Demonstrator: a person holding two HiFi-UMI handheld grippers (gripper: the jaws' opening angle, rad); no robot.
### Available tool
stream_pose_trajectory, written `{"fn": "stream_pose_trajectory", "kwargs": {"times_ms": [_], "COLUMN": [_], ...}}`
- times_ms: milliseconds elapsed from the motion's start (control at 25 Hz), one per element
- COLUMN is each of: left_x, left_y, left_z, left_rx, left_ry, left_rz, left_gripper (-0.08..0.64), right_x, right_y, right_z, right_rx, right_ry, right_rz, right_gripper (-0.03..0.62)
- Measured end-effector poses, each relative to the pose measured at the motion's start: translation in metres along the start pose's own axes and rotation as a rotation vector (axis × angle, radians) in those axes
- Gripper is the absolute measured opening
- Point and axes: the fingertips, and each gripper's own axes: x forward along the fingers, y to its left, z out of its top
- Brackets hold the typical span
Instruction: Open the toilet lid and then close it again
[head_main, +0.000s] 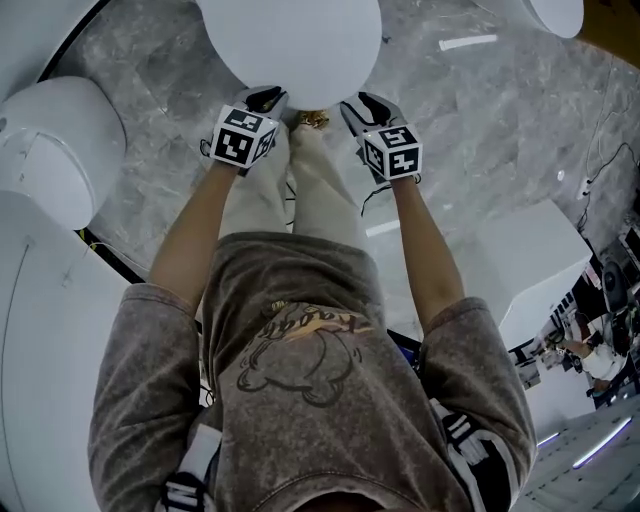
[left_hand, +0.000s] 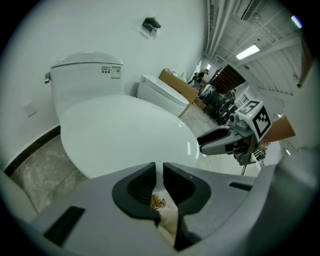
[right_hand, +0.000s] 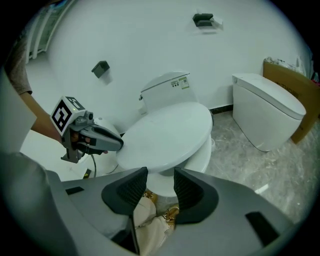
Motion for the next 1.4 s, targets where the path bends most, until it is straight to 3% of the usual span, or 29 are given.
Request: {"fn": "stream_pose_trajectory", "kwargs": {"times_ms": [360,520,1000,1080,1200,1400], "left_x": [0.047,0.067,0.091,0.088,0.068,-0.001], "left_y": [0.016,0.024,0.034,0.034,0.029,0.007], "left_z": [-0.044,-0.056,-0.07,-0.066,-0.043,0.043], "left_rx": [-0.029,-0.041,-0.059,-0.08,-0.043,-0.014], "left_ry": [0.062,0.082,0.087,0.092,0.059,-0.099], "left_rz": [0.017,0.031,0.027,0.015,0.016,0.034], "left_gripper": [0.026,0.011,0.009,0.009,0.009,0.009], "right_x": [0.046,0.066,0.09,0.084,0.066,0.005], "right_y": [-0.02,-0.026,-0.035,-0.035,-0.028,-0.005], "right_z": [-0.056,-0.073,-0.087,-0.084,-0.061,0.013], "right_rx": [0.028,0.027,0.054,0.058,0.048,0.024], "right_ry": [0.086,0.112,0.124,0.124,0.091,-0.04], "right_rz": [-0.061,-0.07,-0.123,-0.134,-0.135,-0.13], "right_gripper": [0.155,0.107,0.049,0.049,0.049,0.04]}}
